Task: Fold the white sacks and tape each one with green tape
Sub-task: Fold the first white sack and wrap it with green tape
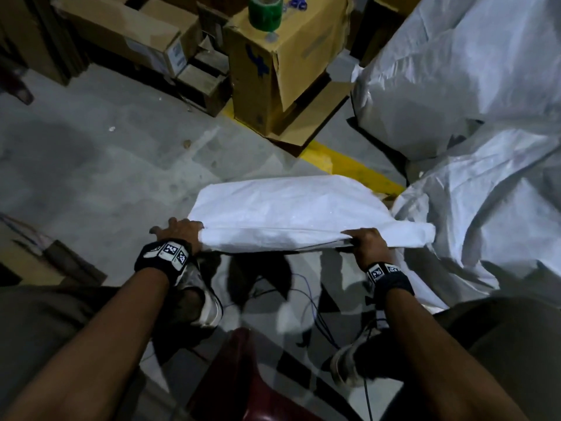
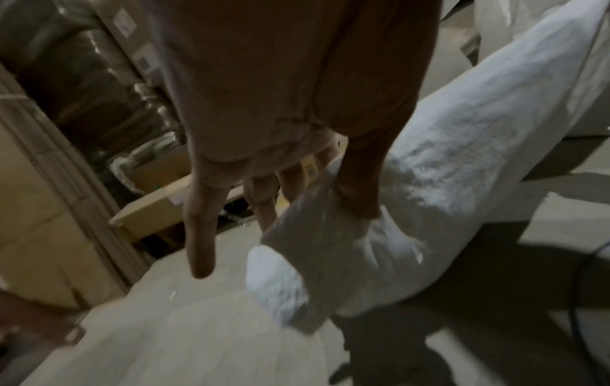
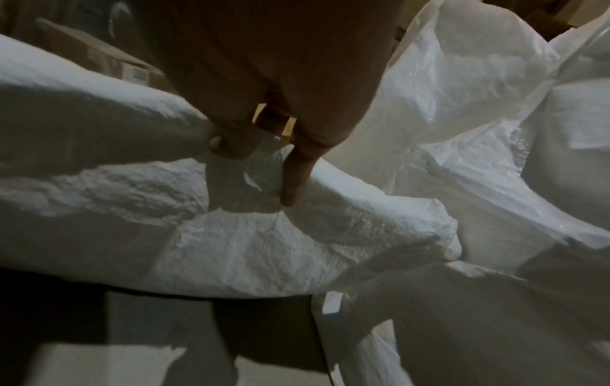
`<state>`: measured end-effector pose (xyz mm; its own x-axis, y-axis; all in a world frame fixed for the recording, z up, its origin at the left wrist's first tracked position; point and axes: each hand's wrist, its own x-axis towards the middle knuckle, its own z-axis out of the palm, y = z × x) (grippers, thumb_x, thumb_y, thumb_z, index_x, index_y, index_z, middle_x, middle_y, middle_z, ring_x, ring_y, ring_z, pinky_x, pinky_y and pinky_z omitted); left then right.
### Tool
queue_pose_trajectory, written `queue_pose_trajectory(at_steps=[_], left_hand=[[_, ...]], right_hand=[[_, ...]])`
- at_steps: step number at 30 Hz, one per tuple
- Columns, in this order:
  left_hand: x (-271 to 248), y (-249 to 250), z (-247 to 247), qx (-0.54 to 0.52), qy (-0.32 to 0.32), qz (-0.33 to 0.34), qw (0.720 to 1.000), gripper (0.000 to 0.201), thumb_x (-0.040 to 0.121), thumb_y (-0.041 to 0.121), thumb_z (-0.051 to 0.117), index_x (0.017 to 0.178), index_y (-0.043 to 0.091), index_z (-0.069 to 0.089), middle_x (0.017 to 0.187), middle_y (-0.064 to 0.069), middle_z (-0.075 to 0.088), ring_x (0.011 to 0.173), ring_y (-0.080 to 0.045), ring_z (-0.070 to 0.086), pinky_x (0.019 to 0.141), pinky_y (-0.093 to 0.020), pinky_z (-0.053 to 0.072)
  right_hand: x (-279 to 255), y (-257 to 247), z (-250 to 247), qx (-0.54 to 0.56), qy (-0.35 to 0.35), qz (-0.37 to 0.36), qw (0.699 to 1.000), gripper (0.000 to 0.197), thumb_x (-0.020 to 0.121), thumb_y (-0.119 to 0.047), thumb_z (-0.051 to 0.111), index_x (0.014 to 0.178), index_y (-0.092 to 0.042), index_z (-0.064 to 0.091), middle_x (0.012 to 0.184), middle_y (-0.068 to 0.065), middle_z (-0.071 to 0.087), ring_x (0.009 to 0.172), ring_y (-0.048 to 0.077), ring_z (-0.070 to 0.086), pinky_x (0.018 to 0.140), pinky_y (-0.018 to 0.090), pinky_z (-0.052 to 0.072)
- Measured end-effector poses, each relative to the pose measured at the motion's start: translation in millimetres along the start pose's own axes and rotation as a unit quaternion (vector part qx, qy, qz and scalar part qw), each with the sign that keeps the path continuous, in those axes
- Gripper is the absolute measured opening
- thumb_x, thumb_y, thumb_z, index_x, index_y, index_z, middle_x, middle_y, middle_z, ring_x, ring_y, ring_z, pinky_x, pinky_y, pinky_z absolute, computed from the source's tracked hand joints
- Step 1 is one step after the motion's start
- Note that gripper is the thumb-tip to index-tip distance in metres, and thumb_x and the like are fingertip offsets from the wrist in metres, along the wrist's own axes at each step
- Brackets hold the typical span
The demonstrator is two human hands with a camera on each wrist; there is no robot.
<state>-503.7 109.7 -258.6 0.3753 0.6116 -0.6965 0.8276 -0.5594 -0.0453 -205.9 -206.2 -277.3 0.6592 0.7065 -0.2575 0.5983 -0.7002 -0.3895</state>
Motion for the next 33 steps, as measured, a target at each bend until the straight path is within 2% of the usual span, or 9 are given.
queue_pose_trajectory(at_steps=[4, 10, 14, 16, 21, 25, 27, 30, 33], left_hand=[[-8.1, 21.0, -1.9, 0.110, 0.042, 0.007, 0.993, 0.062, 0.091, 0.048, 0.056, 0.146, 0.026, 0.037, 0.146, -0.012, 0.037, 0.140, -0.035, 0.024, 0.111, -0.073, 0.018], [-27.2, 91.5, 28.5, 0.110, 0.180, 0.205, 0.956, 0.101, 0.083, 0.031, 0.065, 0.160, 0.024, 0.000, 0.166, -0.012, 0.012, 0.151, -0.031, 0.013, 0.118, -0.065, 0.007], [-32.6, 123.5, 58.7, 0.127, 0.248, 0.295, 0.914, 0.108, 0.069, 0.024, 0.078, 0.160, 0.015, 0.020, 0.162, -0.025, 0.022, 0.147, -0.045, 0.026, 0.110, -0.076, 0.012], [-29.5, 130.0, 60.8, 0.135, 0.268, 0.294, 0.907, 0.093, 0.076, 0.020, 0.064, 0.159, 0.012, 0.023, 0.159, -0.029, 0.024, 0.147, -0.048, 0.025, 0.107, -0.079, 0.014], [-6.0, 135.4, 53.4, 0.141, 0.232, 0.283, 0.920, 0.071, 0.087, 0.019, 0.048, 0.154, 0.003, 0.032, 0.138, -0.029, 0.051, 0.130, -0.049, 0.043, 0.107, -0.079, 0.021], [15.6, 136.1, 45.2, 0.145, 0.155, 0.265, 0.940, 0.076, 0.082, 0.028, 0.070, 0.147, 0.002, 0.040, 0.135, -0.024, 0.052, 0.124, -0.041, 0.042, 0.109, -0.062, 0.034], [22.2, 139.7, 36.6, 0.141, 0.136, 0.229, 0.953, 0.079, 0.081, 0.030, 0.072, 0.146, 0.004, 0.036, 0.134, -0.018, 0.052, 0.125, -0.038, 0.043, 0.110, -0.053, 0.029], [25.7, 146.7, 27.9, 0.101, 0.105, 0.204, 0.968, 0.077, 0.085, 0.026, 0.066, 0.148, 0.007, 0.028, 0.138, -0.014, 0.049, 0.133, -0.035, 0.037, 0.116, -0.045, 0.018], [22.4, 152.4, 21.8, 0.063, 0.080, 0.176, 0.979, 0.066, 0.090, 0.025, 0.057, 0.149, 0.012, 0.031, 0.139, -0.014, 0.047, 0.135, -0.038, 0.033, 0.117, -0.044, 0.020]], right_hand=[[7.7, -11.7, -11.9, -0.045, -0.036, -0.005, 0.998, 0.043, 0.085, 0.005, 0.061, 0.123, -0.012, 0.070, 0.113, 0.018, 0.070, 0.111, 0.043, 0.052, 0.091, 0.042, 0.043], [16.8, -29.6, -15.0, -0.051, -0.042, -0.012, 0.998, 0.035, 0.083, 0.005, 0.056, 0.116, -0.001, 0.066, 0.107, 0.026, 0.066, 0.100, 0.046, 0.051, 0.081, 0.045, 0.040], [25.2, -34.9, -10.7, -0.072, -0.048, -0.060, 0.994, 0.042, 0.076, -0.019, 0.035, 0.098, 0.001, 0.064, 0.091, 0.026, 0.064, 0.084, 0.045, 0.057, 0.078, 0.044, 0.035], [29.6, -38.8, -11.6, -0.075, -0.047, -0.066, 0.994, 0.049, 0.074, -0.025, 0.028, 0.098, 0.001, 0.062, 0.091, 0.025, 0.064, 0.084, 0.044, 0.056, 0.073, 0.042, 0.033], [43.0, -49.8, -12.6, -0.066, -0.063, -0.077, 0.993, 0.062, 0.068, -0.034, 0.025, 0.105, 0.002, 0.059, 0.095, 0.024, 0.066, 0.087, 0.042, 0.055, 0.077, 0.040, 0.026], [49.9, -55.8, -10.2, -0.025, -0.082, 0.001, 0.996, 0.049, 0.065, -0.025, 0.044, 0.113, -0.020, 0.056, 0.099, 0.004, 0.063, 0.106, 0.032, 0.043, 0.082, 0.051, 0.047], [45.5, -56.9, -3.7, -0.014, -0.006, -0.004, 1.000, 0.036, 0.076, -0.019, 0.055, 0.112, -0.021, 0.057, 0.108, 0.004, 0.056, 0.109, 0.031, 0.042, 0.078, 0.054, 0.049], [36.8, -64.5, 10.4, 0.043, 0.186, 0.152, 0.970, 0.043, 0.079, -0.021, 0.075, 0.114, -0.014, 0.052, 0.127, 0.015, 0.040, 0.119, 0.034, 0.035, 0.082, 0.040, 0.044], [31.0, -63.0, 26.1, 0.288, 0.144, 0.441, 0.838, 0.081, 0.070, -0.053, 0.081, 0.127, -0.010, 0.044, 0.139, 0.017, 0.043, 0.128, 0.036, 0.040, 0.104, 0.045, 0.041]])
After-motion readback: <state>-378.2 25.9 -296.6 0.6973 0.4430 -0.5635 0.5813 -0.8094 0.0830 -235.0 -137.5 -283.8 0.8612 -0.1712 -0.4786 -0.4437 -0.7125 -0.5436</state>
